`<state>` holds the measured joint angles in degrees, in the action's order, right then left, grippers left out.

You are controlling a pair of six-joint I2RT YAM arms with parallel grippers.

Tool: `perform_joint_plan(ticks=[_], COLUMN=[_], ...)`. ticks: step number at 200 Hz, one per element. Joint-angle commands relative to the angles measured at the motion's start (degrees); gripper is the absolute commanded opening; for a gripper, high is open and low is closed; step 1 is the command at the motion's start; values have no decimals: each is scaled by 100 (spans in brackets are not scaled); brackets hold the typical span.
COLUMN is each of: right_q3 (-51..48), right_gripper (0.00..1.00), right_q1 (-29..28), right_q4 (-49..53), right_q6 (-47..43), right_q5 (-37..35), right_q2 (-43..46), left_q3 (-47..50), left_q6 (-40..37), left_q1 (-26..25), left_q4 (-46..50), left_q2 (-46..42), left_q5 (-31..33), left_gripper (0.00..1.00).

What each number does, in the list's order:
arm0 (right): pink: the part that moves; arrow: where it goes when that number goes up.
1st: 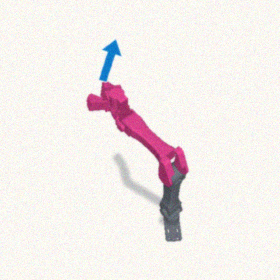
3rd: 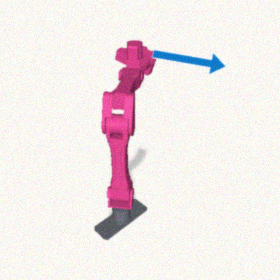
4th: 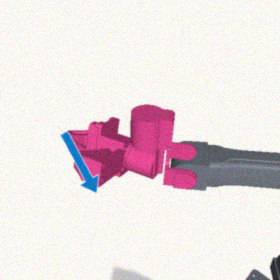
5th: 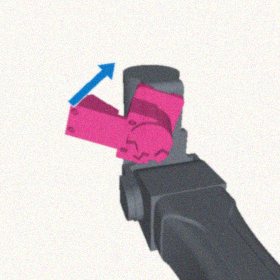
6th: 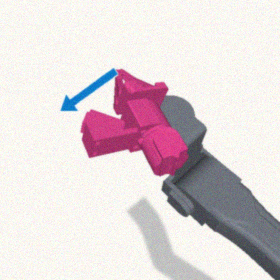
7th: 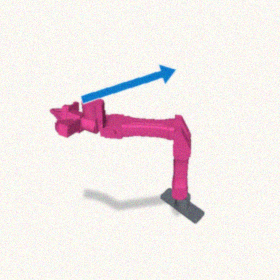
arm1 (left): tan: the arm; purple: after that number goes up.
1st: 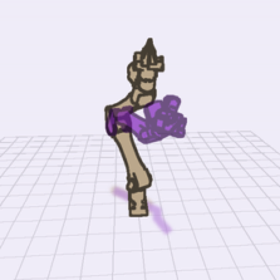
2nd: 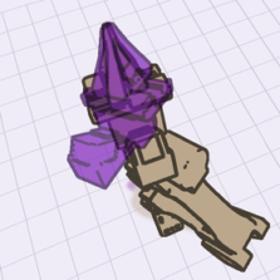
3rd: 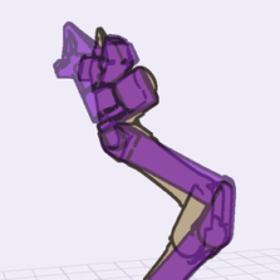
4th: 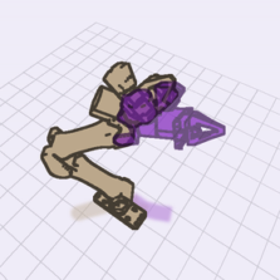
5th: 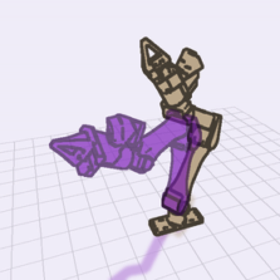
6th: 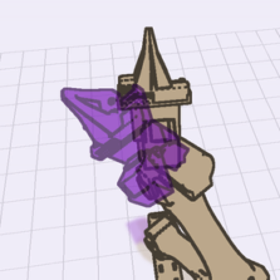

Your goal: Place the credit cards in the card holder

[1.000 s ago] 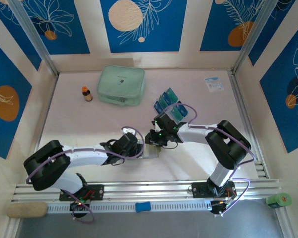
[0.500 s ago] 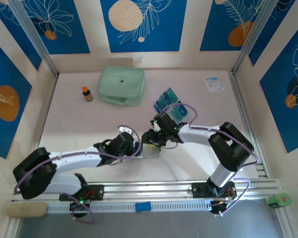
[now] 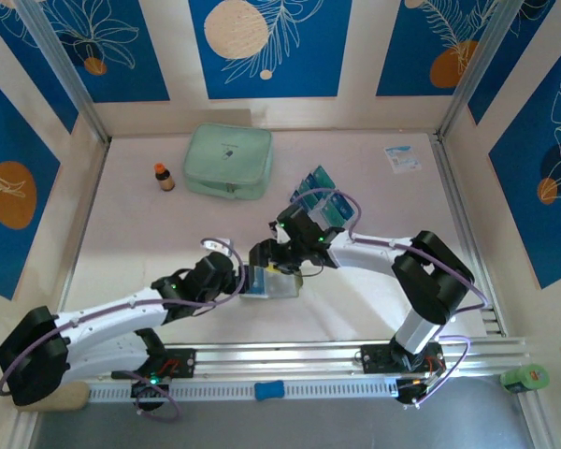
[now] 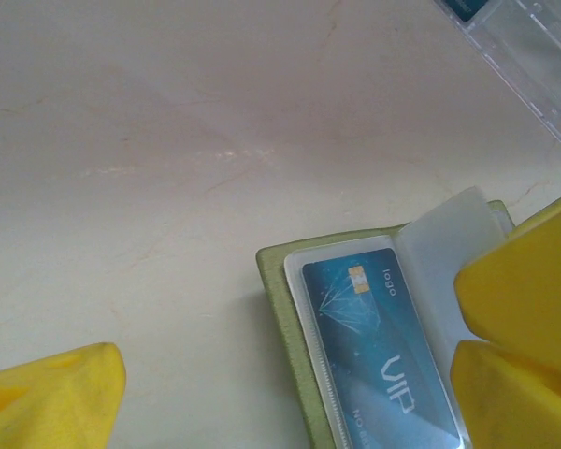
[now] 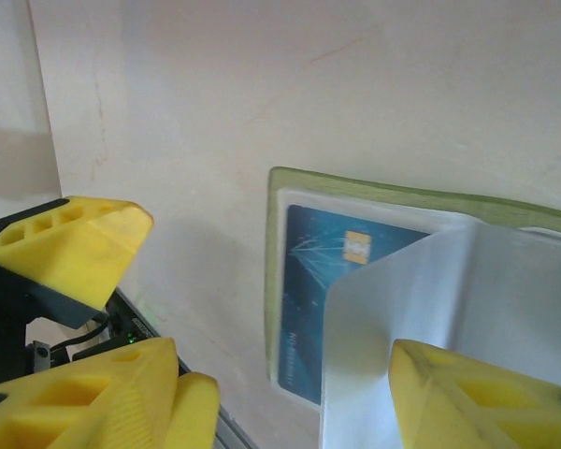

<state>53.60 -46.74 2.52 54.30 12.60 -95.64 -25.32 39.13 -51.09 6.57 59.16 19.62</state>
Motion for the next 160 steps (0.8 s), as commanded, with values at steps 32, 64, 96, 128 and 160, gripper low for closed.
perform_joint_plan(ticks=[32, 64, 96, 128, 160], right_q3=[495, 602, 569, 489, 458], right_gripper=[62, 62, 62, 61, 62], right_q1=[-177, -180, -172, -135, -108], right_q4=[-16, -190, -323, -448, -504], right_q6=[160, 253, 352, 466, 571], right_q5=[190, 242, 287, 287, 278], right_q2=[-640, -914, -1005, -992, -975], left_q3=[157, 211, 237, 247, 265], left_q6=[94, 112, 103, 86, 66], left_q1=[99, 119, 139, 152, 148], left_q4=[248, 305, 295, 155, -53], left_q2=[-288, -392, -357, -135, 192], left_q5=[159, 182, 148, 61, -34], left_gripper=[90, 90, 90, 90, 90])
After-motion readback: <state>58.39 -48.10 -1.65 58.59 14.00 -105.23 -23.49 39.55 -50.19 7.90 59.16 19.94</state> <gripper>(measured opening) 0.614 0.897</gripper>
